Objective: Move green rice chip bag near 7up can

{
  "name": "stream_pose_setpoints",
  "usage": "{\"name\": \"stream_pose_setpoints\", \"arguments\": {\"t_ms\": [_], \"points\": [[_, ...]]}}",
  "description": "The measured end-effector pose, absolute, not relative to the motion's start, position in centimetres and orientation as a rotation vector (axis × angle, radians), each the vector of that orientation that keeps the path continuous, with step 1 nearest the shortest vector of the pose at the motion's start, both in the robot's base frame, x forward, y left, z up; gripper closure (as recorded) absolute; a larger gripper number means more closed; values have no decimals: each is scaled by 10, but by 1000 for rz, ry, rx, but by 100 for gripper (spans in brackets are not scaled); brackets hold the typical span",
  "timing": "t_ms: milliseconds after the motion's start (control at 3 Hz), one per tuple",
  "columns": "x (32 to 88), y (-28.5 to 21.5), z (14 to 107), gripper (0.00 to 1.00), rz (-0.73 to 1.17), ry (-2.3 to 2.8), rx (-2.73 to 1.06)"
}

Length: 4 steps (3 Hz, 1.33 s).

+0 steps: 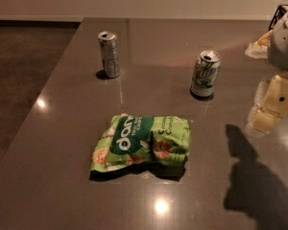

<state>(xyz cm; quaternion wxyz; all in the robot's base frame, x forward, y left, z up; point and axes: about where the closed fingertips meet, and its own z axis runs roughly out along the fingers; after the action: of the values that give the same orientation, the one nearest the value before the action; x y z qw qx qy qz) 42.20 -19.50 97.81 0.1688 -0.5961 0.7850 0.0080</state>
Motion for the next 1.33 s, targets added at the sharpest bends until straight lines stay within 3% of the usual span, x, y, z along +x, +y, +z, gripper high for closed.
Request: {"name": "stream_pose_setpoints", "arguments": {"t_ms": [667, 1333], "points": [[376, -126, 968, 0, 174, 2228, -1592], [376, -69, 929, 0, 117, 2246, -1516]]}}
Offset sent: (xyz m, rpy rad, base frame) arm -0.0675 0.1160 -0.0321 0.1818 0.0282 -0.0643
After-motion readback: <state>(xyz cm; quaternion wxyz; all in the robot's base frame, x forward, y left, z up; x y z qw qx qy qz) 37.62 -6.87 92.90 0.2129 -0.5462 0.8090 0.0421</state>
